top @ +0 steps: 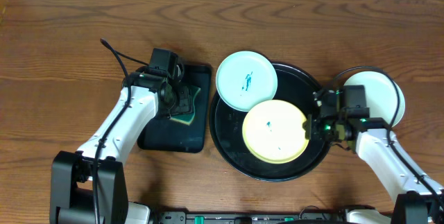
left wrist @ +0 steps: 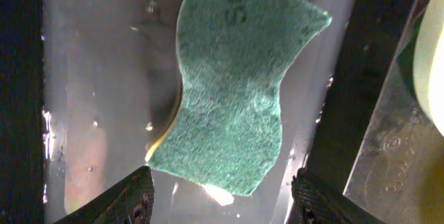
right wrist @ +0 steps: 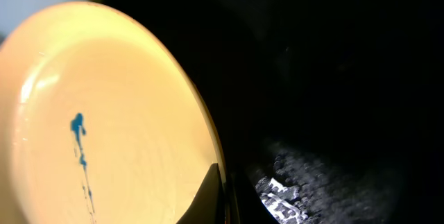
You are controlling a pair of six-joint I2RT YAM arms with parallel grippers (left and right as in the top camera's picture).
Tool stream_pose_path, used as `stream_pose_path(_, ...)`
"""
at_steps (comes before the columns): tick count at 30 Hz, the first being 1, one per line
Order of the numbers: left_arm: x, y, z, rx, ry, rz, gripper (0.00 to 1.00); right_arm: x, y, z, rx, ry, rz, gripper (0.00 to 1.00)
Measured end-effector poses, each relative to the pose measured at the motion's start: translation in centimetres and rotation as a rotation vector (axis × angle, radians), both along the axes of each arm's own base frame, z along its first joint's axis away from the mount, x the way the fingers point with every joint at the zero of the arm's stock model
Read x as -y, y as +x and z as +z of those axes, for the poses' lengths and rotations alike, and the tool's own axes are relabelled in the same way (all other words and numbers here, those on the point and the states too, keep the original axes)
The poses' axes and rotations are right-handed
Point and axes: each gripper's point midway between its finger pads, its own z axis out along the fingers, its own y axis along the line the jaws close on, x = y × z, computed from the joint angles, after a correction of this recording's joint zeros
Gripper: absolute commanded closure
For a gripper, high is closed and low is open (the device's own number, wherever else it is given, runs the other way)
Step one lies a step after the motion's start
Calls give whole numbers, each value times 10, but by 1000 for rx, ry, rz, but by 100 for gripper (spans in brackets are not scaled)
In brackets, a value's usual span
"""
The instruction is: Clean dirty plates on tray and stack at the side
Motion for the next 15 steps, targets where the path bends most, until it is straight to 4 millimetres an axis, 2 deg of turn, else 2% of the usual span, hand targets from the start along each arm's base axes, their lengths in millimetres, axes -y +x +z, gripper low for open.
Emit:
stream_pose_path(5,1,7,-2,35,-7,0,35,-7,-8,-6,-10,-33,38,99)
stream_pose_path(15,4,18,-22,115,-24,0,36,-4,-4,-7,6,-74,37,99)
